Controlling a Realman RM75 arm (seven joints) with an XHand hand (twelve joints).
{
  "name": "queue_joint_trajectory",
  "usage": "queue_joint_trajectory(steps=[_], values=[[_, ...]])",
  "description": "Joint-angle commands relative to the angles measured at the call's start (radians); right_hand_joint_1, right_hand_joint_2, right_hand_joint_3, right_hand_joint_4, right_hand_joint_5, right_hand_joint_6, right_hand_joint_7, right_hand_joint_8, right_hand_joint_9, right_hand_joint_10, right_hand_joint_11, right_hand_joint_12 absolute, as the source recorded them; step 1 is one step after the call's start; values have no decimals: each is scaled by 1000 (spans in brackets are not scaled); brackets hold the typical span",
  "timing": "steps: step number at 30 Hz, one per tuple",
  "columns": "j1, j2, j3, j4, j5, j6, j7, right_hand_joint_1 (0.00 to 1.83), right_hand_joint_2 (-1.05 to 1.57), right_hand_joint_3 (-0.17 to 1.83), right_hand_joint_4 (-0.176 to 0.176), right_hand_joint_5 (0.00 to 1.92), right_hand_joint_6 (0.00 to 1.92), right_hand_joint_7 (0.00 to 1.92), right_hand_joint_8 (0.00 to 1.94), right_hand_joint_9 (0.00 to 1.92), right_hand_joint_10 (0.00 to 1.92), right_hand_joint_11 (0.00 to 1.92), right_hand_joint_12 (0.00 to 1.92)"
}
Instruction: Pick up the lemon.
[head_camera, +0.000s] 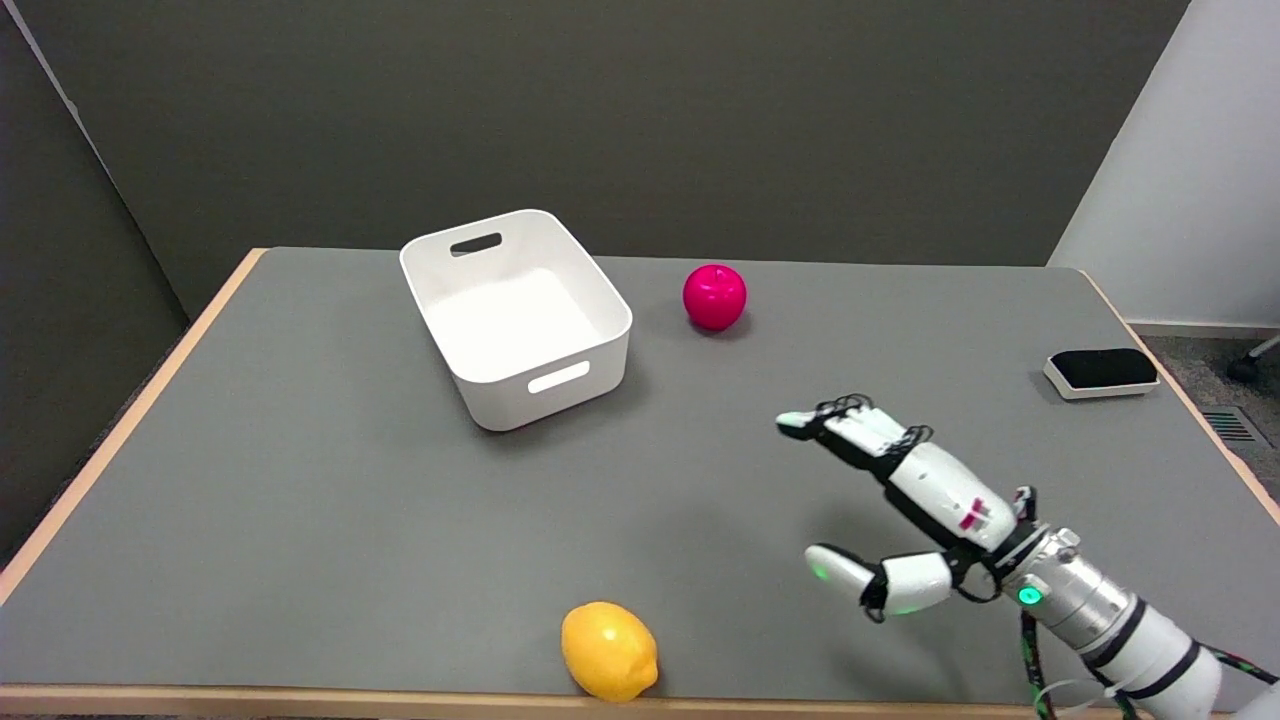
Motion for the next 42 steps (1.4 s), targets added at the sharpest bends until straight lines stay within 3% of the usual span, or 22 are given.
queue_joint_trajectory(steps=[1, 5, 8, 20, 30, 42], values=[[-1, -14, -168, 80, 2, 91, -159, 520, 676, 801, -98, 170, 360, 203, 367, 61, 741, -1, 864], [4, -13, -166, 83, 2, 103, -157, 519, 676, 799, -98, 170, 360, 204, 368, 61, 742, -1, 867], [4, -11, -165, 86, 2, 106, -152, 499, 611, 937, -98, 139, 434, 170, 457, 70, 727, -1, 900], [-42, 11, -182, 111, 0, 55, -150, 489, 605, 937, -101, 145, 441, 179, 467, 81, 734, -1, 939], [-61, 14, -265, 80, 2, -5, -60, 504, 601, 944, -89, 170, 461, 202, 470, 95, 735, -1, 986], [-31, 20, -416, 105, 0, 36, -156, 596, 610, 955, -89, 161, 452, 184, 452, 82, 724, -1, 967]])
